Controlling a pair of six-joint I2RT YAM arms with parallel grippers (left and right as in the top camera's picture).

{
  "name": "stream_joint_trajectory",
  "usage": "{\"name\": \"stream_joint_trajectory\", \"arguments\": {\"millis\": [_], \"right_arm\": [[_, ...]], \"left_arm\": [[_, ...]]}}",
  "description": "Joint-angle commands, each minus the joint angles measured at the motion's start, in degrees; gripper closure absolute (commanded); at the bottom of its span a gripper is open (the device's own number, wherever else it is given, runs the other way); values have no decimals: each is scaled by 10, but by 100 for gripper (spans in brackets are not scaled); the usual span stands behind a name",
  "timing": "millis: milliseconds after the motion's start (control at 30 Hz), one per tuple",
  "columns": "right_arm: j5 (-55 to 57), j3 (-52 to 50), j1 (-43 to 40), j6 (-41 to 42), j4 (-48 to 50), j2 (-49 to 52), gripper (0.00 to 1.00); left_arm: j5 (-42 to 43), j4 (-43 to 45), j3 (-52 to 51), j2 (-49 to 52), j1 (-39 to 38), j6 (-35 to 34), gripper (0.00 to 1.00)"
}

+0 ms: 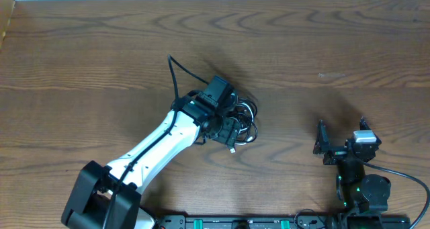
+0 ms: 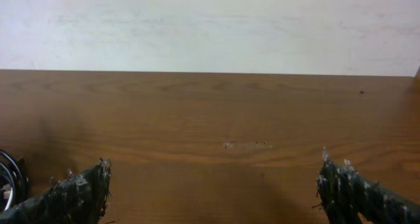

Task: Untangle cables
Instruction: 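Lower the left gripper onto the tangle and close on a black cable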

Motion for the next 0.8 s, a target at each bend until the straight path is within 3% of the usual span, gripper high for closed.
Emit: {"name": "stream_joint_trajectory", "arguments": {"millis": [0, 400, 767], "right_arm": [[-6, -1, -8, 4, -2, -2, 1], [-6, -1, -8, 4, -2, -2, 1], [-6, -1, -8, 4, -2, -2, 1]], "left_arm": [[-19, 30, -15, 15, -13, -41, 12], [-38, 49, -18, 80, -23, -41, 12], [-37, 49, -17, 74, -23, -41, 13]]}}
